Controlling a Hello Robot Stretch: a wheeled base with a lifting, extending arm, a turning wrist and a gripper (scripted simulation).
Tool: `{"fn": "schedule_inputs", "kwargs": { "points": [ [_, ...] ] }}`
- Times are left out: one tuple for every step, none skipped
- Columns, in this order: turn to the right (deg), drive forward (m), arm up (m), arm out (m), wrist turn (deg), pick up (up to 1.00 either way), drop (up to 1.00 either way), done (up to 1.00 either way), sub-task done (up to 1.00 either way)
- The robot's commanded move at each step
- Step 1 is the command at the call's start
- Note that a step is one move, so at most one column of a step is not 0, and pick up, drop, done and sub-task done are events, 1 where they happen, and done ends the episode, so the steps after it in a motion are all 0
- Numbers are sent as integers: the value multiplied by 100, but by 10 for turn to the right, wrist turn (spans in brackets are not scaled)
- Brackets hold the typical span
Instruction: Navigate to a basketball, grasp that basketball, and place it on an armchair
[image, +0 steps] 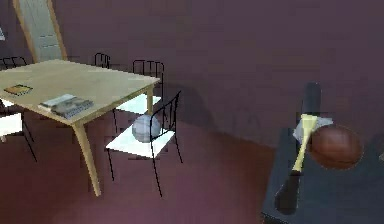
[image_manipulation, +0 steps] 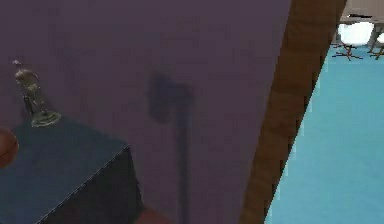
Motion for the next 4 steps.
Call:
{"fn": "schedule_inputs", "kwargs": {
  "points": [
    [0,65,0,0,0,0,0,0,0],
    [90,0,0,0,0,0,0,0,0],
    [0,30,0,0,0,0,0,0,0],
    [0,0,50,0,0,0,0,0,0]
  ]
}}
